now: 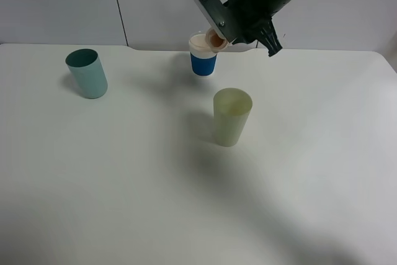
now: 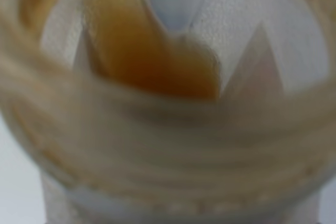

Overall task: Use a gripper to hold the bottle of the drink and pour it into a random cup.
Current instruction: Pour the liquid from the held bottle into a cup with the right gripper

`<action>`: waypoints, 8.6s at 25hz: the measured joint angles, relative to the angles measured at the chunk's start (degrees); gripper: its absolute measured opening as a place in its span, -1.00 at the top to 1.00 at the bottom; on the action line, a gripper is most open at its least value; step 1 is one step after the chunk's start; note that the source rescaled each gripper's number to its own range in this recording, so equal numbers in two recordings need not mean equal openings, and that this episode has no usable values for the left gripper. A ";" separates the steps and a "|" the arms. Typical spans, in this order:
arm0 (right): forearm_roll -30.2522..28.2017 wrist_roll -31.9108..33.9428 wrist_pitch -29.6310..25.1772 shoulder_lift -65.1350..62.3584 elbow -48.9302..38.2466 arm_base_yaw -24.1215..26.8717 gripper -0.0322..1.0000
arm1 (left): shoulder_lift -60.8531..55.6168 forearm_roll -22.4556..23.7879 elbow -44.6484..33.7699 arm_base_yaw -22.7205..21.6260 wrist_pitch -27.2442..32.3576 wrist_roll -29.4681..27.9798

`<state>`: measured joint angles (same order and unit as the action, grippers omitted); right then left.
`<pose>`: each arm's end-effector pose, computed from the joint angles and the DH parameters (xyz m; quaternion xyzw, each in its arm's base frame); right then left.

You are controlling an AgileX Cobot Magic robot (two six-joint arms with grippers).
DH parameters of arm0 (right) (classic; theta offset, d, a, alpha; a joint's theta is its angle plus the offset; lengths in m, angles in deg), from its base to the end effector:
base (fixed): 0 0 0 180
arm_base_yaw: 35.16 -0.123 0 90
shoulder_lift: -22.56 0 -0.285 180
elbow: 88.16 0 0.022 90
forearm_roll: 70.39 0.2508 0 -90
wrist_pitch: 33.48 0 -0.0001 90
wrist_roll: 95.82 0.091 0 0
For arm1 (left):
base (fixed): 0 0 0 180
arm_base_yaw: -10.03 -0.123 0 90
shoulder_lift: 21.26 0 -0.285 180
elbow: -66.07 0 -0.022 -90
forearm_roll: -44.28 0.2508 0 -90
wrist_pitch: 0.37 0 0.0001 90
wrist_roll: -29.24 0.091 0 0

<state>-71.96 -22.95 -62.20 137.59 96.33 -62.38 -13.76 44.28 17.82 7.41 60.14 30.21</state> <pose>0.3762 0.1922 0.2448 -0.8675 0.3554 -0.2314 0.2601 -0.0061 -0.0003 0.2792 -0.0122 0.8492 0.0165 0.5277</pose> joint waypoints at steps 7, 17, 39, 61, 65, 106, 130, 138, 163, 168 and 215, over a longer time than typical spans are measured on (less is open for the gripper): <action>-7.33 14.14 -0.11 0.00 0.00 0.00 0.90 | 0.00 0.00 0.00 0.00 -0.05 0.00; -3.47 20.16 -0.47 0.00 0.00 0.00 0.90 | 0.00 0.00 0.00 0.00 -0.05 -0.06; 22.83 -0.39 -7.04 0.00 0.00 0.10 0.90 | 0.00 0.00 0.00 0.00 -0.05 -0.05; 35.04 -33.65 -4.35 0.00 0.00 3.61 0.90 | 0.00 0.00 0.00 0.00 -0.05 0.01; 34.57 -33.05 -5.45 0.00 0.00 4.20 0.90 | 0.00 0.00 0.00 0.00 -0.05 0.01; -13.93 85.95 12.04 0.00 0.00 1.53 0.90 | 0.00 0.00 0.00 0.00 0.00 0.06; -26.20 114.13 18.60 0.00 -0.16 0.84 0.90 | 0.00 -0.30 0.00 0.00 0.00 0.06; -59.55 148.50 22.44 0.00 -0.16 -0.59 0.90 | 0.00 0.00 0.00 0.00 0.00 0.06; -98.43 167.92 60.98 0.00 -1.89 5.41 0.90 | 0.00 0.00 0.00 0.00 0.00 0.06; -98.75 157.69 60.98 0.00 -1.89 6.23 0.90 | 0.00 -0.30 0.00 0.00 0.00 0.06; -98.83 127.64 64.02 -6.40 -21.48 16.39 0.90 | 0.00 0.00 0.00 0.00 -0.06 0.06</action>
<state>-170.79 104.69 1.82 131.18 74.86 -45.99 -13.76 44.28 17.82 7.41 60.08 30.26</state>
